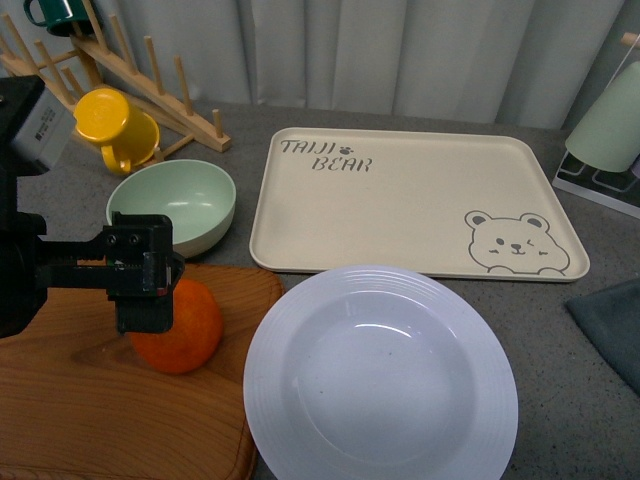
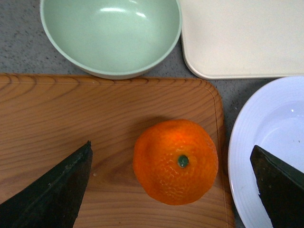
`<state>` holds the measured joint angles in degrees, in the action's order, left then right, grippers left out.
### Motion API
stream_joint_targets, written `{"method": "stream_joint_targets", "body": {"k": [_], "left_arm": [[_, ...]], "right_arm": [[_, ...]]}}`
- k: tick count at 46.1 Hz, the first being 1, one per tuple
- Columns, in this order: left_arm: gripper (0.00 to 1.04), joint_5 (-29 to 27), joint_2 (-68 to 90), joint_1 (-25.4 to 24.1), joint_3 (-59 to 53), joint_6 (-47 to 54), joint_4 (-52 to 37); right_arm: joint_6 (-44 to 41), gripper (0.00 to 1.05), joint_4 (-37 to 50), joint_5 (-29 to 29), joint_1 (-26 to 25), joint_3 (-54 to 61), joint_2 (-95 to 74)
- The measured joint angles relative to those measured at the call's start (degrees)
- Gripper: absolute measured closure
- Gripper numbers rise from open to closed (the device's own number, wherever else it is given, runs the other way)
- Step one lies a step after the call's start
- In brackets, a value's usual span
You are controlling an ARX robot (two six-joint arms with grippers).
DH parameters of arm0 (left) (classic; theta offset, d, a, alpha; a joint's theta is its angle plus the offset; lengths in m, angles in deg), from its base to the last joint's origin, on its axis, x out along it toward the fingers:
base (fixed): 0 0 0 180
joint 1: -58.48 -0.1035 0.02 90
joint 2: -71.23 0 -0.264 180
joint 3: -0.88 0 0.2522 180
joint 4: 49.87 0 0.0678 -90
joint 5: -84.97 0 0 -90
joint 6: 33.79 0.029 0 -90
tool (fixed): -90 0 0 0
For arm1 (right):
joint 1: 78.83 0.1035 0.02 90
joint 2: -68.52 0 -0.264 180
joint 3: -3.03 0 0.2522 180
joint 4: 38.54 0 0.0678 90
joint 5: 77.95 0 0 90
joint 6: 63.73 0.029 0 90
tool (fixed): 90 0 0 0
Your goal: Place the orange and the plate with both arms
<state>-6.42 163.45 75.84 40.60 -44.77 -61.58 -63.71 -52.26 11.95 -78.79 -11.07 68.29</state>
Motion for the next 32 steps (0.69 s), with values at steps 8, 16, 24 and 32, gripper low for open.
{"method": "stream_joint_targets", "body": {"k": [8,16,24,32], "left_arm": [[0.06,2.0,2.9,0.7,1.7,0.3,0.4],[0.06,3.0,7.3,0.7,4.1,0.2,1.9],[0.06,3.8,10.4,0.7,5.7,-0.2,3.1],[0.06,4.4,13.4,0.8,7.3,-0.3,4.2]], "right_arm": [[0.0,0.09,0.0,0.0,0.0,0.0,0.0],[0.0,0.09,0.0,0.0,0.0,0.0,0.0],[0.0,0.09,0.0,0.0,0.0,0.0,0.0],[0.0,0.09,0.0,0.0,0.0,0.0,0.0]]}}
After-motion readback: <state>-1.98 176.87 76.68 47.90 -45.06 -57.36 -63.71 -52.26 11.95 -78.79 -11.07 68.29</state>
